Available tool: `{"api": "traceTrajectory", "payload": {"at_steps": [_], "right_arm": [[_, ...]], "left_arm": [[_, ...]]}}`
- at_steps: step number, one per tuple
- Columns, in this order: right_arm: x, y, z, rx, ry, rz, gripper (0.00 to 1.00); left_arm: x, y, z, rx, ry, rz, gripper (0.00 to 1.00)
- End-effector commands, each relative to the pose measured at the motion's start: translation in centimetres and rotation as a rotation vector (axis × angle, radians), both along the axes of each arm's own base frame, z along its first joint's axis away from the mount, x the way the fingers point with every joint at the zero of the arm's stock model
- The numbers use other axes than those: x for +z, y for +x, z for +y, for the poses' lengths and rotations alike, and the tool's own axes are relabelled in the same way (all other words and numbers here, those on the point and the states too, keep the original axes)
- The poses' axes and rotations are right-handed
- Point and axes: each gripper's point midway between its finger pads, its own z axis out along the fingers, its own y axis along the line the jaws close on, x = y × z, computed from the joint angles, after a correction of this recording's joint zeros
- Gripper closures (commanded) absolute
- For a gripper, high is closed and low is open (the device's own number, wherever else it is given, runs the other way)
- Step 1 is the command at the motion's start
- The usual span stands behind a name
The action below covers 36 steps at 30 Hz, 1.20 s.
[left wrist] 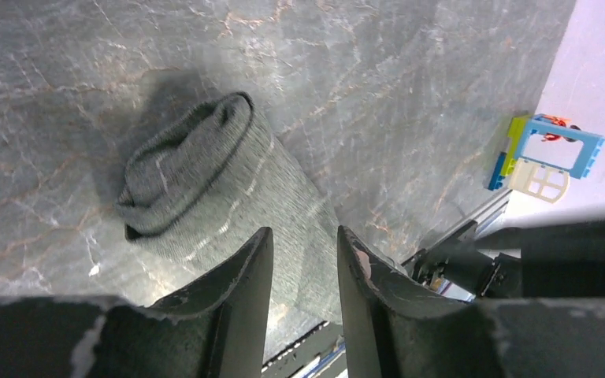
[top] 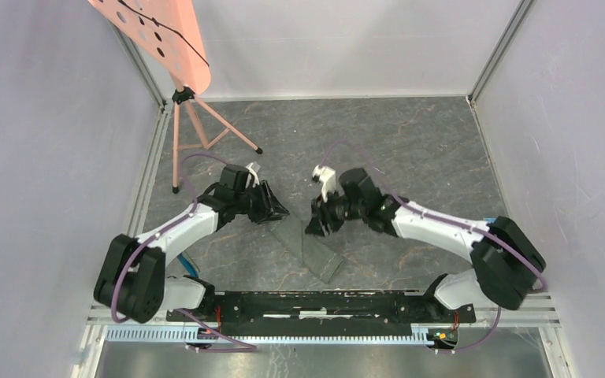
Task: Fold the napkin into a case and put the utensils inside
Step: Move the smaller rectangle-folded napkin to the center of the board.
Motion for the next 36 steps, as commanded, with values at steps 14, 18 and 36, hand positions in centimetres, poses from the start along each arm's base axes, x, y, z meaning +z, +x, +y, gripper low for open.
{"api": "traceTrajectory", "payload": {"at_steps": [14,18,36], "right_arm": [[-9.4,-3.5,-8.9,-0.214,-0.447,-0.121,0.75],[-5.5,-1.3,-9.6,-0.222,-0.553,-0.215,0.7],[-5.3,-11.1,0.5,-0.115,-0.001,0.166,0.36]], "left_arm": [[-9.4,3.5,2.5,0.067,0.281,0.048,0.62],[-6.7,2.1,2.3,0.045,0.234,0.009,0.6],[2.5,3.8,-1.4,-0.062,0.044,-0.14,0.33]]}}
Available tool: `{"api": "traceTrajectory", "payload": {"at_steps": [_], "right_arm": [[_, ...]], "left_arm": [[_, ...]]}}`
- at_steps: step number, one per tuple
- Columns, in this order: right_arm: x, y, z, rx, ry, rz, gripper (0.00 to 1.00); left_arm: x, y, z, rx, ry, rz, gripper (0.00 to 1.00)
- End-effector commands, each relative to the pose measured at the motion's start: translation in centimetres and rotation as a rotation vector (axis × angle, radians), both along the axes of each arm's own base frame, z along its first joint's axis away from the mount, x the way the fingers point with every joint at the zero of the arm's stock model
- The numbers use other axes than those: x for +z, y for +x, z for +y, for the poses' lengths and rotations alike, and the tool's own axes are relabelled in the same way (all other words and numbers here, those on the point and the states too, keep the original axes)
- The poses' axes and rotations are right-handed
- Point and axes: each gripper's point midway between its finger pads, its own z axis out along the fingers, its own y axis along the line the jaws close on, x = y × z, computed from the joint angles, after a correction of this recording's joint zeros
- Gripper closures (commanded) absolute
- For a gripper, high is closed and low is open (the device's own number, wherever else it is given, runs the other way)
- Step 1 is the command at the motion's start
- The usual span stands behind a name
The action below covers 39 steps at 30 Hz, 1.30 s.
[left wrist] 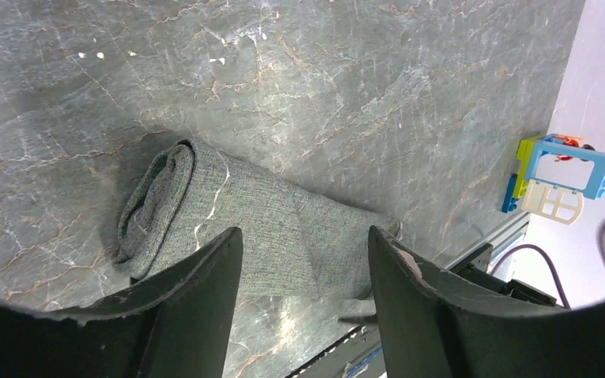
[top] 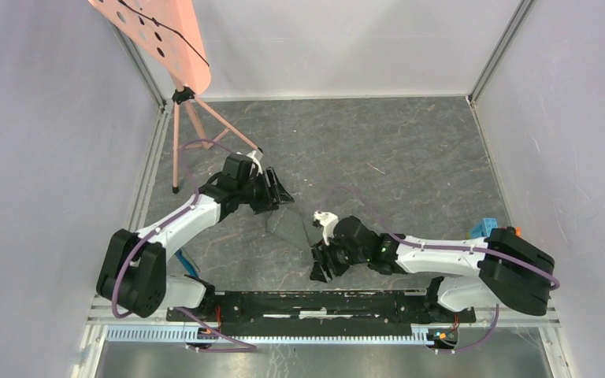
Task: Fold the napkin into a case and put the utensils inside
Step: Move the smaller rectangle-folded napkin to the center of the board.
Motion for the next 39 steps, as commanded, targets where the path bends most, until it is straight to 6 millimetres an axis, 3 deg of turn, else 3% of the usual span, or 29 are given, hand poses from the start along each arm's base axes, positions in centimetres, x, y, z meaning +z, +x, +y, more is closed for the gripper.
{"api": "traceTrajectory", "payload": {"at_steps": [1,4,7,11,13,15,17,20,24,28,32,36,39], "right_arm": [[-1.0,2.3,-1.1,-0.188,0.083,0.053,0.36],[-2.9,4.7,-4.4,-0.316,0.064,0.065,0.35],[-3.2,9.4,-8.3,-0.446,0.019,-0.018,0.31],[-1.8,18.2,-12.5,-0.542,-0.107,-0.156,0.24],[-0.1,21.5,-12.8,-0.529,-0.092,-0.159,0.24],[1.5,23.5,-13.6,-0.546,-0.151,-0.203,0.24],[3.0,24.2,-14.6,-0.573,-0.196,-0.229,0.22],[4.9,23.3,-13.4,-0.522,-0.132,-0.211,0.2],[5.2,22.0,-13.7,-0.531,-0.104,-0.198,0.2],[5.2,21.7,-15.8,-0.588,-0.115,-0.193,0.2],[6.0,22.2,-19.3,-0.677,-0.108,-0.21,0.2],[7.7,22.8,-23.1,-0.773,-0.118,-0.246,0.2],[8.4,22.8,-25.6,-0.828,-0.16,-0.271,0.2]], "left_arm": [[1.3,1.1,-1.3,-0.074,-0.016,-0.056,0.33],[1.4,1.3,-1.6,-0.089,-0.006,-0.059,0.32],[1.1,1.4,-2.1,-0.106,0.015,-0.05,0.31],[0.4,1.5,-2.7,-0.121,0.059,-0.042,0.31],[-0.4,1.5,-2.8,-0.138,0.107,-0.037,0.3],[-1.5,1.4,-2.7,-0.156,0.158,-0.021,0.3],[-2.5,1.2,-2.8,-0.178,0.177,-0.01,0.3],[-4.1,0.7,-3.9,-0.241,0.171,0.026,0.3],[-5.8,-1.0,-7.2,-0.33,0.111,0.064,0.33],[-7.6,-3.4,-10.7,-0.367,0.083,0.116,0.42],[-7.8,-6.0,-16.4,-0.362,-0.05,0.149,0.45],[-7.4,-8.1,-25.1,-0.401,-0.157,0.15,0.47],[-5.0,-8.8,-31.6,-0.398,-0.285,0.146,0.44]]}}
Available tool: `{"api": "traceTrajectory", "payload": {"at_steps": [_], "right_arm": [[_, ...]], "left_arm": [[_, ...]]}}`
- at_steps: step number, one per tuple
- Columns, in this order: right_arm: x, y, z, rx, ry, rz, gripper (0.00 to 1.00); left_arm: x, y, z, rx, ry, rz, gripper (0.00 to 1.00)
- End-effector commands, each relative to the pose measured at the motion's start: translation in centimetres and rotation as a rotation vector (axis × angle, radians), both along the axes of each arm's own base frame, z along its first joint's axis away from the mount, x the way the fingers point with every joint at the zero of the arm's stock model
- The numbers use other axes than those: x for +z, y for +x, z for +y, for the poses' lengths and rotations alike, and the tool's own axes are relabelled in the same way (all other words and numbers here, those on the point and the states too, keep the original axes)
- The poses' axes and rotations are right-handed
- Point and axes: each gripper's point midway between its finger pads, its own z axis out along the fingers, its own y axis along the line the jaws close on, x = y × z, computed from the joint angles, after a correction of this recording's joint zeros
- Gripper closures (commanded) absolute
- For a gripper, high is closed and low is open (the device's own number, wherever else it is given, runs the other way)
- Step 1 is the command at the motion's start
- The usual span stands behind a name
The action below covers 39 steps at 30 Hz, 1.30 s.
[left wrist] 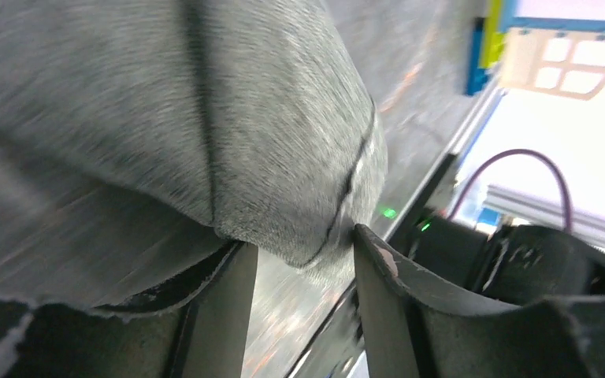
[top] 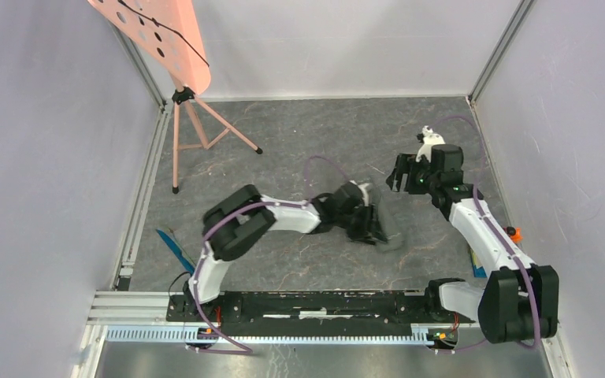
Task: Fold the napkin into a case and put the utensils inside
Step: Move the smaller rectangle-folded napkin to the center of the board.
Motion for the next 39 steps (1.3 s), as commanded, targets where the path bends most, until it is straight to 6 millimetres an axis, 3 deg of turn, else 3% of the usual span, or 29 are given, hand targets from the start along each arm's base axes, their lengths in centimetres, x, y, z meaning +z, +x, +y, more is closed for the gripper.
{"api": "traceTrajectory", "payload": {"at_steps": [1,4,8,11,14,18,23,26,30,32,35,37,39], "right_arm": [[2.0,0.0,-3.2,-0.055,-0.074,-0.047,0.19],[1.8,-1.0,-3.4,-0.036,-0.097,-0.033,0.19],[0.0,-3.2,-3.6,-0.013,-0.115,0.047,0.22],[-1.7,-5.9,-1.0,0.08,0.005,0.122,0.28],[-3.1,-8.6,1.3,0.138,0.06,0.147,0.36],[-5.0,-10.7,1.2,0.121,0.02,0.215,0.51],[-6.6,-12.4,-0.4,0.024,-0.019,0.271,0.63],[-7.4,-13.0,-1.2,-0.023,-0.038,0.275,0.65],[-10.3,-14.7,-1.8,-0.077,-0.038,0.35,0.72],[-11.8,-15.4,-2.4,-0.153,-0.034,0.367,0.73],[-13.9,-16.5,-3.5,-0.278,-0.023,0.375,0.73],[-14.0,-16.6,-3.6,-0.307,-0.005,0.369,0.73],[-12.5,-15.6,-2.9,-0.276,0.022,0.325,0.72]], "left_arm": [[3.0,-1.1,-9.0,0.079,-0.186,0.057,0.43],[4.6,-1.4,-8.7,0.095,-0.173,-0.027,0.36],[5.6,-1.0,-4.9,0.128,-0.152,-0.087,0.34],[6.8,0.2,-1.4,0.173,-0.172,-0.109,0.35],[8.1,2.5,0.6,0.203,-0.205,-0.098,0.39],[8.7,5.9,0.0,0.18,-0.219,-0.11,0.47],[7.0,10.1,-0.8,0.206,-0.184,-0.117,0.55],[5.5,11.3,-1.3,0.215,-0.166,-0.104,0.56],[2.8,13.0,-0.8,0.249,-0.089,-0.096,0.57],[1.3,13.4,-0.3,0.248,-0.033,-0.116,0.57],[0.0,12.4,-0.6,0.193,0.007,-0.097,0.59],[0.6,11.6,-0.8,0.162,0.005,-0.115,0.59],[2.4,11.0,-0.9,0.133,-0.016,-0.136,0.59]]}}
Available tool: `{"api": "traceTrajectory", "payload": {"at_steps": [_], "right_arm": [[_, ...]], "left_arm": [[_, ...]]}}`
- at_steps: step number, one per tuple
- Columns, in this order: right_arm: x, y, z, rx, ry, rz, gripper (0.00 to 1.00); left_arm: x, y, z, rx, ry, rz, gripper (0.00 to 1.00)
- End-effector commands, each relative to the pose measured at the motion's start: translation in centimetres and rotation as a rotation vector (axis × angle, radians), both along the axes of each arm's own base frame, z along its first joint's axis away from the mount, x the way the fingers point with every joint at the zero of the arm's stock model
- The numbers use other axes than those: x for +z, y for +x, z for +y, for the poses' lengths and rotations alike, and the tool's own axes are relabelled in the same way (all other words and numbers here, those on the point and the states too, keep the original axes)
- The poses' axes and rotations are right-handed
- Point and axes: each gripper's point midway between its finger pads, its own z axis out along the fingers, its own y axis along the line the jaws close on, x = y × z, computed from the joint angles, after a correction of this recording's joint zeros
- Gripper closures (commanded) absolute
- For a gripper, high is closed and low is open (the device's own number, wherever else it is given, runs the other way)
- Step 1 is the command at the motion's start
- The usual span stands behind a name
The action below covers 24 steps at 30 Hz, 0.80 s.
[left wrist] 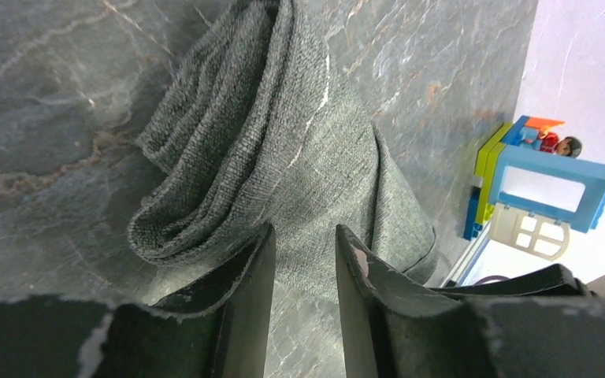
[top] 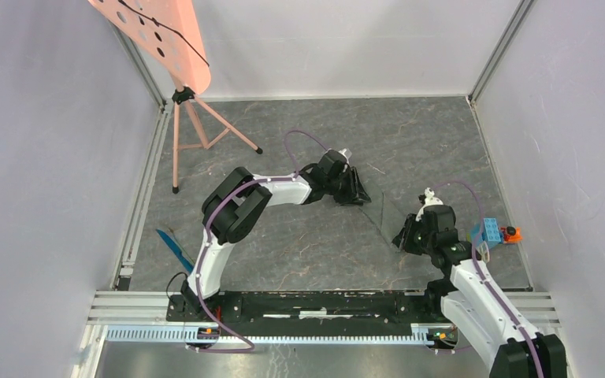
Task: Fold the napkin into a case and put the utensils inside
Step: Move the smaller rectangle-folded napkin to the center of the board.
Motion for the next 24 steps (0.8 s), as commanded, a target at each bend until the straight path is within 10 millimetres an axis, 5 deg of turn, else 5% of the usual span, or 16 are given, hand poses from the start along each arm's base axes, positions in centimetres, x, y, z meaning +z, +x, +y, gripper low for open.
{"api": "traceTrajectory", "payload": {"at_steps": [1,5,9,15,20,24], "right_arm": [[-1.0,-1.0,-1.7,-0.09,-0.061,0.053,0.71],[3.6,1.3,-1.5,-0.046,-0.077,-0.046,0.68],[5.1,2.9,-1.2,-0.037,-0.072,-0.086,0.67],[1.2,2.2,-1.7,-0.093,-0.083,-0.007,0.69],[-3.8,-1.7,-4.5,-0.224,-0.161,0.136,0.73],[-4.2,-2.5,-5.9,-0.28,-0.189,0.124,0.73]], "left_arm": [[3.4,-1.4,-0.2,-0.101,0.01,-0.091,0.58],[8.2,-0.4,-0.3,-0.105,-0.052,-0.144,0.53],[9.1,2.2,-0.8,-0.082,-0.086,-0.146,0.53],[4.2,4.9,-1.5,-0.074,-0.043,-0.074,0.53],[1.6,5.2,-1.4,-0.061,0.002,-0.055,0.53],[0.6,4.9,-1.4,-0.078,0.017,-0.051,0.53]]}}
